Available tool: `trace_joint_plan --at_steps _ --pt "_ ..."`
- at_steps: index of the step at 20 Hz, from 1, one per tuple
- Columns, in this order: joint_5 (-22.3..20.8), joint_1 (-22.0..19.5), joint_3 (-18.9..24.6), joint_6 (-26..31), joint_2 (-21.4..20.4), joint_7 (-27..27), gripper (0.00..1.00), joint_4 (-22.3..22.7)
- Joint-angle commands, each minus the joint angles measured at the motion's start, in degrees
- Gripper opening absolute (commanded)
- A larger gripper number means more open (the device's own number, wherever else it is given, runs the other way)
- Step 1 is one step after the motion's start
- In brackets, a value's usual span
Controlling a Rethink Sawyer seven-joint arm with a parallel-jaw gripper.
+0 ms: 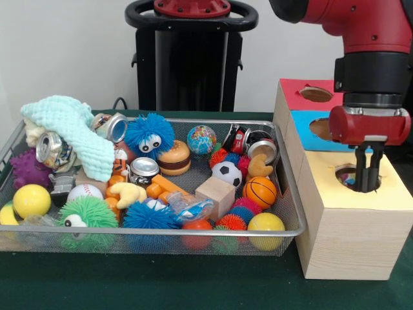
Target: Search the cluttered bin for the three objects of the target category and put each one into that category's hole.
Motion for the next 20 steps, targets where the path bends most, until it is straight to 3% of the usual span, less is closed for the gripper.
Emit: trace_joint_plan --at_steps 1,20 --pt "-2.10 -2.71 6.41 7.94 -1.22 2.88 0.00 4.90" --pt "-2.35 -4.03 8.09 12.45 -5.33 1.46 0.00 5.87"
